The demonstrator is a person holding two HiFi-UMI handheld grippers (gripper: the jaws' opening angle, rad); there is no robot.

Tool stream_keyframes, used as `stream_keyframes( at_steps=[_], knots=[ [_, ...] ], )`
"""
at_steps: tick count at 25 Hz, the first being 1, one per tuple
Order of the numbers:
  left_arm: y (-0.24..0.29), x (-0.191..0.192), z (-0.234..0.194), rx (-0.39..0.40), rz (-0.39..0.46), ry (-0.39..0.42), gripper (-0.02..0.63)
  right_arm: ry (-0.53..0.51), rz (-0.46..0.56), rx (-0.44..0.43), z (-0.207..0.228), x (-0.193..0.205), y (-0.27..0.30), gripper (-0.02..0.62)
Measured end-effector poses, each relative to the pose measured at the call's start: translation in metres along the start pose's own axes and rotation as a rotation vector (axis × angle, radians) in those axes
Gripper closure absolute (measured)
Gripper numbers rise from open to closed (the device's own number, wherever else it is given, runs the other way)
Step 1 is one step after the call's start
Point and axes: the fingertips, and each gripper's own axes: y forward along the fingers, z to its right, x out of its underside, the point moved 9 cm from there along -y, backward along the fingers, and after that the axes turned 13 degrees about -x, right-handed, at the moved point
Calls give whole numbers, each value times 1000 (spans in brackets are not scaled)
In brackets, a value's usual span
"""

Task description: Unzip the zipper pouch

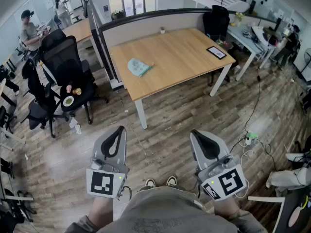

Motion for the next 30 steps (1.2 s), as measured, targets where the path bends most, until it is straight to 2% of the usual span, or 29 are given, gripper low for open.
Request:
stream_keyframes(
  at_steps=[4,8,11,16,19,20,22,23,30],
  knots=[
    [6,-3,9,-5,37,1,607,2,4,-5,10,2,-6,583],
    [10,-6,21,-7,4,-1,607,6,11,2,23,5,-13,583],
    [13,-8,28,-13,46,18,607,2,7,-4,31,7,-18,583],
    [15,-10,47,-31,52,11,607,0,2,-17,46,12,-31,582],
    [17,-8,57,-53,55,-23,606,12,27,-4,56,16,-41,580],
    [17,-7,61,-59,54,-38,566,16,38,3,59,18,-45,551],
    [18,-6,67,-78,49,-55,441,19,47,24,67,20,-52,404],
    [18,-6,69,-87,45,-57,404,20,47,37,71,20,-55,378],
    [20,-8,72,-119,16,-40,390,29,31,35,86,21,-59,377]
  ],
)
